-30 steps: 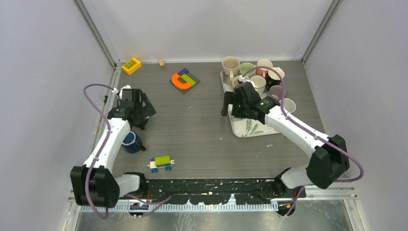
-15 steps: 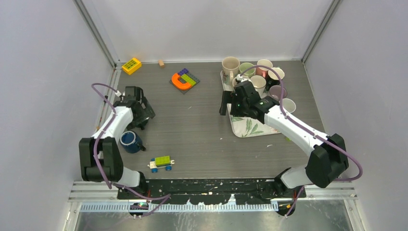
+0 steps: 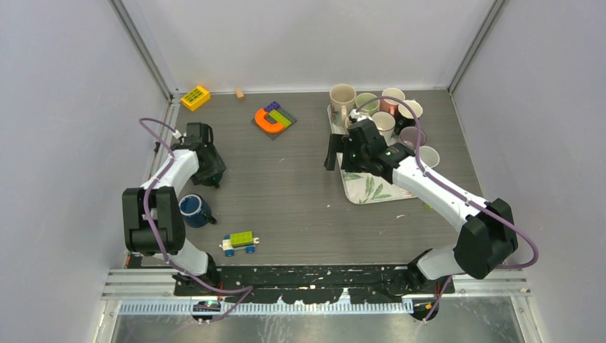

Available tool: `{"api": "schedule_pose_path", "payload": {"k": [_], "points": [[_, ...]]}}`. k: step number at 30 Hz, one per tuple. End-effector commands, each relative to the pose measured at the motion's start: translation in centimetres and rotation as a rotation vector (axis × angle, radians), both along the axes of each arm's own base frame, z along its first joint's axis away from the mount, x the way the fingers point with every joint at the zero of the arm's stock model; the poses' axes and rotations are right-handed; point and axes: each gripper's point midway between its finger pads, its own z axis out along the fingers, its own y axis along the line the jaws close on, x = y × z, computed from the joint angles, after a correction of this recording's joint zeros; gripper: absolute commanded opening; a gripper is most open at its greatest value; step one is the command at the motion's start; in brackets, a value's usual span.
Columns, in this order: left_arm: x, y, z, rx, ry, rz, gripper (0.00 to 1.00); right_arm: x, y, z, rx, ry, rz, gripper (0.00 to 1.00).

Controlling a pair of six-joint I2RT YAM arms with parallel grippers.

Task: Turn the mug right side up
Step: Turn over the cup at the center of the board.

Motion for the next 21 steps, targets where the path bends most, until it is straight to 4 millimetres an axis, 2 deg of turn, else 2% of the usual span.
{"api": "schedule_pose_path", "payload": {"k": [1, 5, 21], "points": [[1.82, 0.14, 1.51, 0.000, -0.067, -0.003, 0.59, 0.55, 0.51, 0.98, 0.022, -0.045, 0.019, 1.00], [1.62, 0.36, 1.30, 0.008, -0.058, 0.015, 0.49, 0.50, 0.63, 0.86, 0.028, -0.042, 0.024, 1.00], [1.78, 0.86, 0.57, 0.011, -0.091, 0.113, 0.31, 0.29, 1.09, 0.77, 0.050, -0.033, 0.037, 1.00]]}}
